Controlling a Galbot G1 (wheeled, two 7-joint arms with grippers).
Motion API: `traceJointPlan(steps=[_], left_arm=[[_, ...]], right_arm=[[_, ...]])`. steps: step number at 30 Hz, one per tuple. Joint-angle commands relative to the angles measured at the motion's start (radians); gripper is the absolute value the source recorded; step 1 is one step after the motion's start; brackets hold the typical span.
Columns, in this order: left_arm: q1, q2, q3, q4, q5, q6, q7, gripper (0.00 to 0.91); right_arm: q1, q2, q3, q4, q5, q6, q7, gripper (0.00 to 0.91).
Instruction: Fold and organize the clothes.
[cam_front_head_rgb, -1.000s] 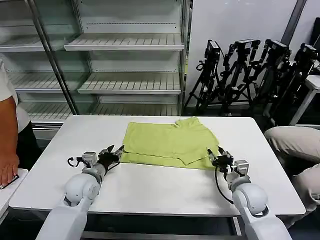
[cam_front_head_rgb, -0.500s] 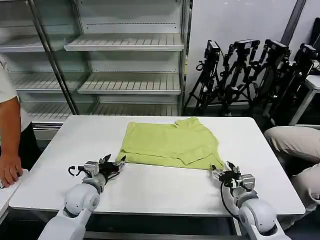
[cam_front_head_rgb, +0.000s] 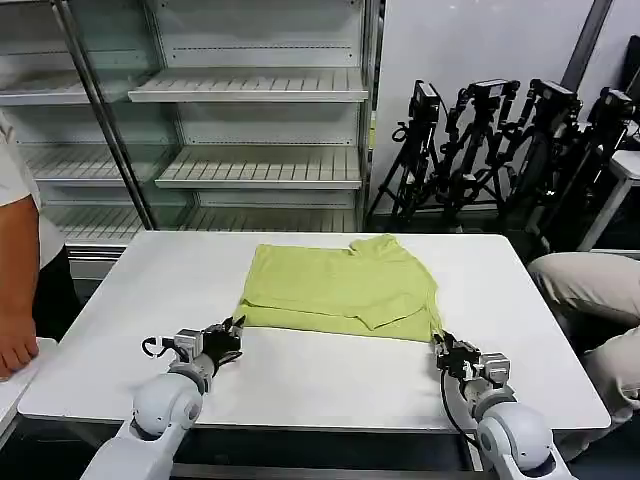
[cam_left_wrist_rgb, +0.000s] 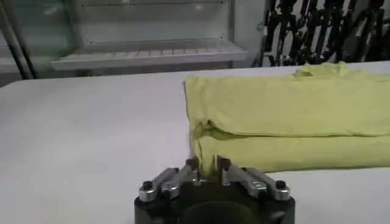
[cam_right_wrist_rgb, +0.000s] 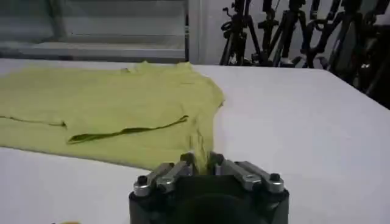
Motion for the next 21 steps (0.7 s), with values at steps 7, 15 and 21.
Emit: traceJointPlan(steps=[7, 15, 21], left_arm=[[0.445, 0.044, -0.178, -0.382, 0.020, 0.000, 0.013, 0.010], [0.520, 0.044, -0.220, -0.444, 0.042, -0.001, -0.001, 0.010], [0.520, 0.047, -0.244, -0.428, 0.047, 0.000, -0.006, 0.020]], right_arm=[[-0.318, -0.004, 0.052, 0.283, -0.062, 0.023, -0.020, 0.000], [-0.494, 0.011, 0.129, 0.343, -0.118, 0.085, -0.027, 0.000], [-0.514, 0.025, 0.121, 0.346, -0.130, 0.097, -0.017, 0.000]])
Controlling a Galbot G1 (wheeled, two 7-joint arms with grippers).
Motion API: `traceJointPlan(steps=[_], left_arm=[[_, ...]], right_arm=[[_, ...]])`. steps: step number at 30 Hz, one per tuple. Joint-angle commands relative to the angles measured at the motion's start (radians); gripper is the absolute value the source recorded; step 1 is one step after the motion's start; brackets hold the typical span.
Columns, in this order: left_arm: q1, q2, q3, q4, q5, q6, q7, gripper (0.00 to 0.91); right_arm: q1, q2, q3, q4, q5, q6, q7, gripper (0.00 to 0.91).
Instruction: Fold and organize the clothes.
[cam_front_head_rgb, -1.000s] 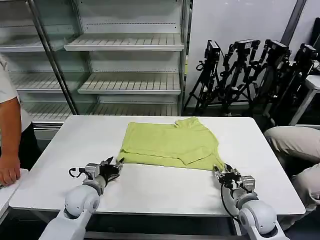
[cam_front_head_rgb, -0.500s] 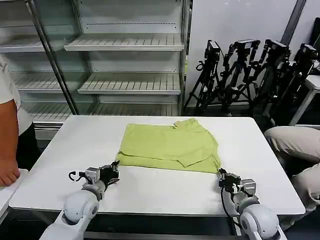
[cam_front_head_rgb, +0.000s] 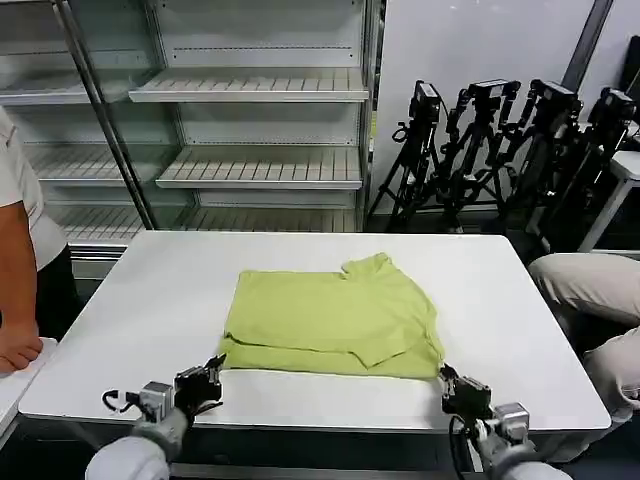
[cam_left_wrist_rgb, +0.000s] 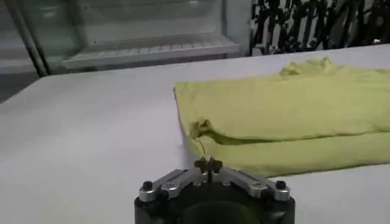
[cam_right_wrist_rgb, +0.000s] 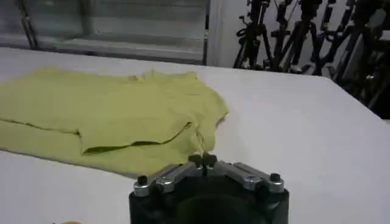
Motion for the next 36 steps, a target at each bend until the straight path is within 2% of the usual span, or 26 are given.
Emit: traceJointPlan(steps=[1, 2, 3, 7, 9, 11, 13, 14, 17, 20, 24, 30, 36], left_arm=[[0.132, 0.007, -0.071, -0.099, 0.024, 0.000, -0.007, 0.907], [0.136, 0.007, -0.071, -0.105, 0.027, 0.000, -0.009, 0.907], [0.144, 0.009, -0.071, -0.121, 0.029, 0.000, -0.008, 0.907], [0.127, 0.011, -0.080, -0.166, 0.038, -0.001, -0.009, 0.907], [0.078, 0.020, -0.087, -0.179, 0.037, -0.001, -0.008, 0.907], [0.019, 0.043, -0.085, -0.172, 0.030, -0.001, 0.004, 0.907], [-0.060, 0.059, -0.069, -0.148, 0.024, -0.002, 0.014, 0.907], [-0.130, 0.064, -0.028, -0.103, 0.016, -0.002, 0.019, 0.907], [-0.297, 0.064, 0.063, 0.014, -0.013, -0.002, 0.019, 0.907], [-0.412, 0.062, 0.135, 0.141, -0.001, -0.003, 0.027, 0.907], [-0.505, 0.059, 0.171, 0.242, -0.001, -0.004, 0.051, 0.907], [-0.628, 0.043, 0.226, 0.399, -0.029, -0.004, 0.075, 0.907], [-0.732, 0.009, 0.263, 0.590, -0.043, -0.004, 0.094, 0.907]], right_arm=[[-0.138, 0.007, 0.035, 0.078, -0.035, 0.028, 0.002, 0.000], [-0.137, 0.005, 0.036, 0.082, -0.038, 0.022, 0.003, 0.000], [-0.136, -0.001, 0.039, 0.090, -0.036, 0.020, -0.009, 0.907], [-0.082, -0.024, 0.084, 0.127, 0.005, 0.008, -0.076, 0.907], [0.019, -0.040, 0.117, 0.124, 0.121, -0.045, -0.072, 0.907], [0.118, -0.059, 0.112, 0.097, 0.164, -0.064, -0.061, 0.907], [0.234, -0.059, 0.077, 0.057, 0.169, -0.081, -0.049, 0.907], [0.353, -0.048, 0.037, 0.005, 0.166, -0.093, -0.013, 0.907], [0.535, -0.016, -0.077, -0.141, 0.165, -0.115, 0.050, 0.907], [0.706, 0.001, -0.164, -0.303, 0.165, -0.119, 0.065, 0.907], [0.831, 0.019, -0.238, -0.448, 0.162, -0.119, 0.079, 0.907], [0.935, 0.049, -0.293, -0.607, 0.154, -0.112, 0.092, 0.907], [1.026, 0.123, -0.338, -0.794, 0.095, -0.065, 0.097, 0.907]])
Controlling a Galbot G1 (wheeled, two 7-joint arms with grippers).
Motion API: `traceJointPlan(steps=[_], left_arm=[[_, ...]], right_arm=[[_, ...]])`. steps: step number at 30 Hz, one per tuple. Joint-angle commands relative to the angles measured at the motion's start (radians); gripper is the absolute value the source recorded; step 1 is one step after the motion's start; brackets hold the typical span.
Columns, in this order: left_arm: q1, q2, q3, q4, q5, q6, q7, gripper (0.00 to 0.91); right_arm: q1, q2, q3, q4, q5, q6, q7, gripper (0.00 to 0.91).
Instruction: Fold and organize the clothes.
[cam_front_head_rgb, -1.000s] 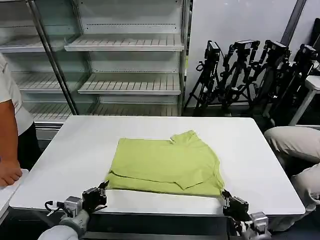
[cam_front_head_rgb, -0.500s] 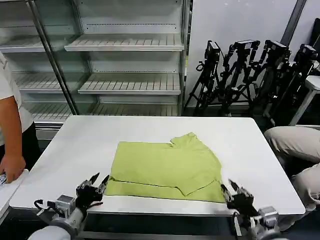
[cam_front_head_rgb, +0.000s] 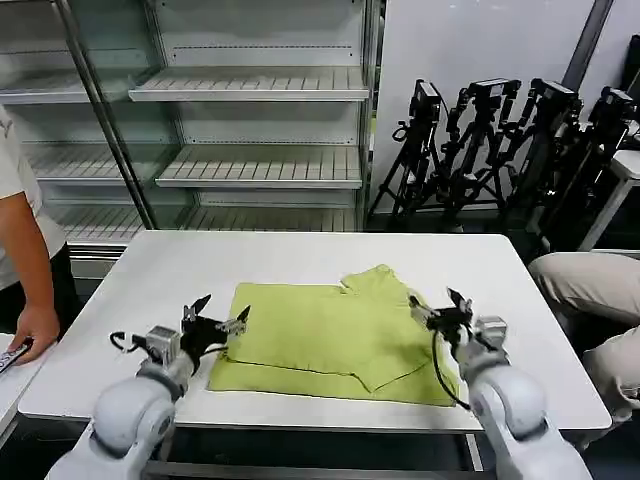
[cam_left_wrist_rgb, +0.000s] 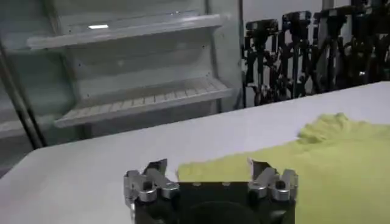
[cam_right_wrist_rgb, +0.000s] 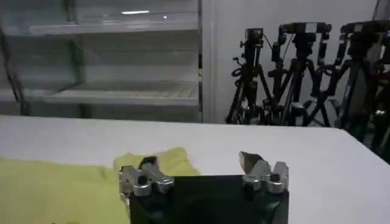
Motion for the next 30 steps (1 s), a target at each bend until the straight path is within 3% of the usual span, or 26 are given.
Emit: traceJointPlan(steps=[1, 5, 11, 28, 29, 30], left_arm=[[-0.297, -0.027, 0.111, 0.382, -0.021, 0.000, 0.036, 0.907], [-0.323, -0.032, 0.115, 0.442, -0.009, -0.002, 0.054, 0.907], [-0.338, -0.033, 0.115, 0.475, -0.016, 0.000, 0.079, 0.907], [-0.356, -0.070, 0.134, 0.524, -0.013, 0.002, 0.114, 0.907], [-0.358, -0.072, 0.134, 0.528, -0.013, 0.003, 0.114, 0.856], [-0.359, -0.073, 0.135, 0.532, -0.013, 0.003, 0.114, 0.232]], right_arm=[[0.276, 0.081, -0.113, -0.346, -0.033, 0.020, 0.021, 0.907], [0.329, 0.126, -0.132, -0.431, -0.088, 0.031, 0.009, 0.907], [0.370, 0.165, -0.135, -0.527, -0.096, 0.030, 0.013, 0.907], [0.360, 0.177, -0.136, -0.558, -0.075, -0.011, 0.010, 0.907], [0.360, 0.176, -0.137, -0.557, -0.072, -0.013, 0.009, 0.695], [0.362, 0.175, -0.138, -0.555, -0.056, -0.015, 0.012, 0.373]])
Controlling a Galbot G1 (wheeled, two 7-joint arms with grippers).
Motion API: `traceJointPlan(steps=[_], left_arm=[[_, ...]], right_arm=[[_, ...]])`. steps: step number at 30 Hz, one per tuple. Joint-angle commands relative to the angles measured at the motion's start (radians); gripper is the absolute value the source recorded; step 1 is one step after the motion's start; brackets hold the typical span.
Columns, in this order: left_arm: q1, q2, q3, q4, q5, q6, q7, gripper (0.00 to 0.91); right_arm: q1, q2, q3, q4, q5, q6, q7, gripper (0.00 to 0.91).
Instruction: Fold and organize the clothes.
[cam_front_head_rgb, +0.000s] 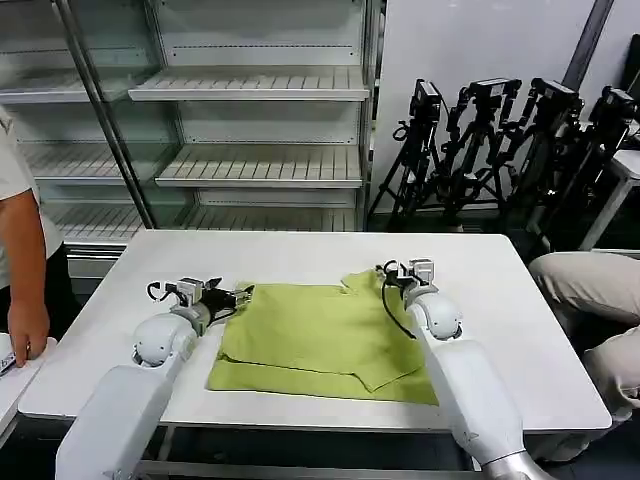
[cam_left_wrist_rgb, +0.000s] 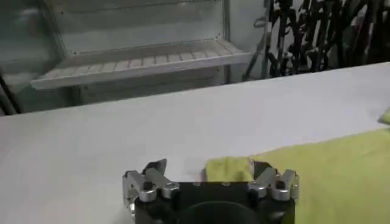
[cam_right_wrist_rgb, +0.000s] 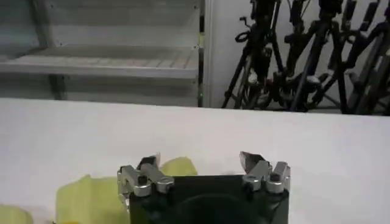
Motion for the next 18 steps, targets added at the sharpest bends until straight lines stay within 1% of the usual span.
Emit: traceJointPlan(steps=[1, 3, 9, 17, 18], left_arm=[[-0.032, -0.015, 0.009, 0.062, -0.001, 0.002, 0.014, 0.010], [-0.029, -0.015, 0.009, 0.061, -0.002, 0.002, 0.015, 0.010], [-0.027, -0.023, 0.012, 0.060, -0.002, 0.002, 0.041, 0.010], [-0.025, -0.041, 0.007, 0.057, 0.005, 0.001, 0.043, 0.020], [-0.025, -0.043, 0.005, 0.056, 0.006, 0.001, 0.044, 0.010]], right_arm=[[0.030, 0.012, -0.011, -0.046, 0.026, -0.013, 0.004, 0.000], [0.029, 0.007, -0.009, -0.045, 0.043, -0.025, -0.009, 0.000], [0.023, -0.002, -0.008, -0.046, 0.075, -0.023, -0.026, 0.000], [0.031, -0.015, -0.015, -0.049, 0.082, -0.018, -0.044, 0.000], [0.031, -0.017, -0.017, -0.051, 0.080, -0.010, -0.050, 0.000]])
